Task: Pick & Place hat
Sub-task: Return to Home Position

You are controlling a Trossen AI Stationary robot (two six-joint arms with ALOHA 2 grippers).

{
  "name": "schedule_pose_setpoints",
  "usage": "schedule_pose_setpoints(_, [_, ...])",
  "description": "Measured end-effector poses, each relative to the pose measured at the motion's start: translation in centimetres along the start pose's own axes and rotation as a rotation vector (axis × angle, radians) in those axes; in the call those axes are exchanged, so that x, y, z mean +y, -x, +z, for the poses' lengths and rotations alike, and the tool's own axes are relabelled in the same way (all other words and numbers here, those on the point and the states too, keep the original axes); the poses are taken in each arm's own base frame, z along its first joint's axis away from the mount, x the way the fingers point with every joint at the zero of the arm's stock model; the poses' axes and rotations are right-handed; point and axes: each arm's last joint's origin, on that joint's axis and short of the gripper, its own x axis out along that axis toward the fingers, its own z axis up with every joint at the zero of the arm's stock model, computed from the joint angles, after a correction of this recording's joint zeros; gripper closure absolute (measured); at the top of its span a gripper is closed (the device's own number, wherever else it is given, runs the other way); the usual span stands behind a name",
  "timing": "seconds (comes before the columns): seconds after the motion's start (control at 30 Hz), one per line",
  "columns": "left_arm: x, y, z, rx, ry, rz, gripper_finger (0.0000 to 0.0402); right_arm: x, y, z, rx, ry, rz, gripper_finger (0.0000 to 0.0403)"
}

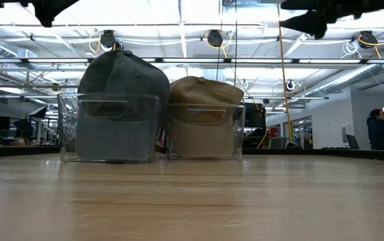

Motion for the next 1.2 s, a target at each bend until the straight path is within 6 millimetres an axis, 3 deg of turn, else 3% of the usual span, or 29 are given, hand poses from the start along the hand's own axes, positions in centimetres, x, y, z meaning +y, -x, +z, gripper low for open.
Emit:
schedule_pose_setpoints(0.47, [0.6,0.4,-4.2,0.062,0.012,0.035,0.0061,-0.9,1.9,-6.0,-0.037,-0.06,-0.024,0.011])
schedule_pose_setpoints(0.8, [0.7,1.3,-3.9,0.011,-0.059,0.027,0.0053,-1.2,2.5,-7.2,-0.072,0.014,-0.048,0.011])
schedule_pose_setpoints(1.2, [0.8,1.4,-5.0,0.122,-0.025,0.039,0.0058,-1.5,3.1,-9.7,-0.073,0.015,-0.05,0.011])
